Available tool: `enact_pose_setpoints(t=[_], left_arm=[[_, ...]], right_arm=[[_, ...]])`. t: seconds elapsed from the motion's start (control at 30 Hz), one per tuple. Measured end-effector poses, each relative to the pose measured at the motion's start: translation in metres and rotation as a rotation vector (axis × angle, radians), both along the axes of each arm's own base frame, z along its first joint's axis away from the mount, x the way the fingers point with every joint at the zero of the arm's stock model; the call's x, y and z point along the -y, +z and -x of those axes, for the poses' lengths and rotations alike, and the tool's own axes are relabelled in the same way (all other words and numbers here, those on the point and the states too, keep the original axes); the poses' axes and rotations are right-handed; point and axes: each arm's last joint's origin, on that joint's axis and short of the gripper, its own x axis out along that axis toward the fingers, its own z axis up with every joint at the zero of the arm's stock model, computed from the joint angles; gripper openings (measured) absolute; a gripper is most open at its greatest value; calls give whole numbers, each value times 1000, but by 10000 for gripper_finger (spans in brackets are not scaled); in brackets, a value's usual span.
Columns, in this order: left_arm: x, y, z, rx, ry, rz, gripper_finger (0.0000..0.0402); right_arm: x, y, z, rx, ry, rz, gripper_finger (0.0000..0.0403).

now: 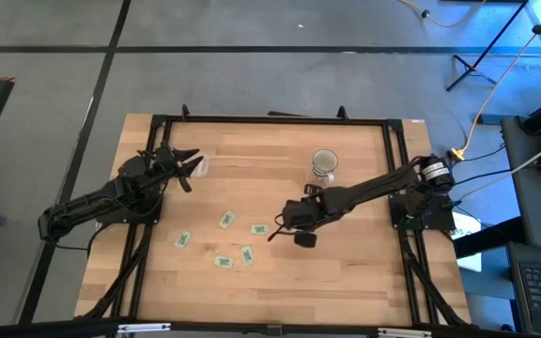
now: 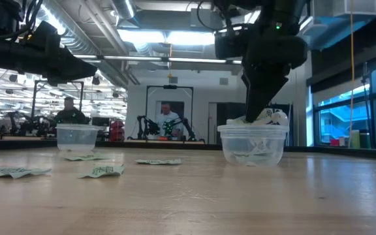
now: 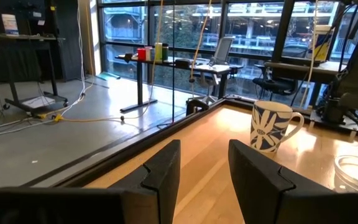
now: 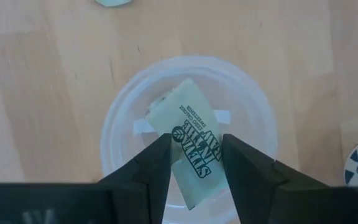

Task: Pick and place Stevia / Truvia into bins
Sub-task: Put the green stevia packet into the circular transparent container

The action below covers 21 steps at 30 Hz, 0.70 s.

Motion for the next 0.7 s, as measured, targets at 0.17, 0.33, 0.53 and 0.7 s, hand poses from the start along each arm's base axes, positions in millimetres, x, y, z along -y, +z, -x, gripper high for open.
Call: enact_pose_setpoints(t=[0.17, 0.33, 0.53, 0.7], left_arm=[[0, 0, 0, 0, 0, 0, 130], [0, 0, 0, 0, 0, 0, 130], [0, 0, 0, 0, 0, 0, 130], [0, 0, 0, 0, 0, 0, 130]], right_arm=[[-1, -12, -3, -34, -4, 7, 145], [-1, -15, -3, -40, -24, 3, 145], [-1, -14, -3, -38, -29, 2, 145], [-1, -14, -3, -40, -31, 1, 145]])
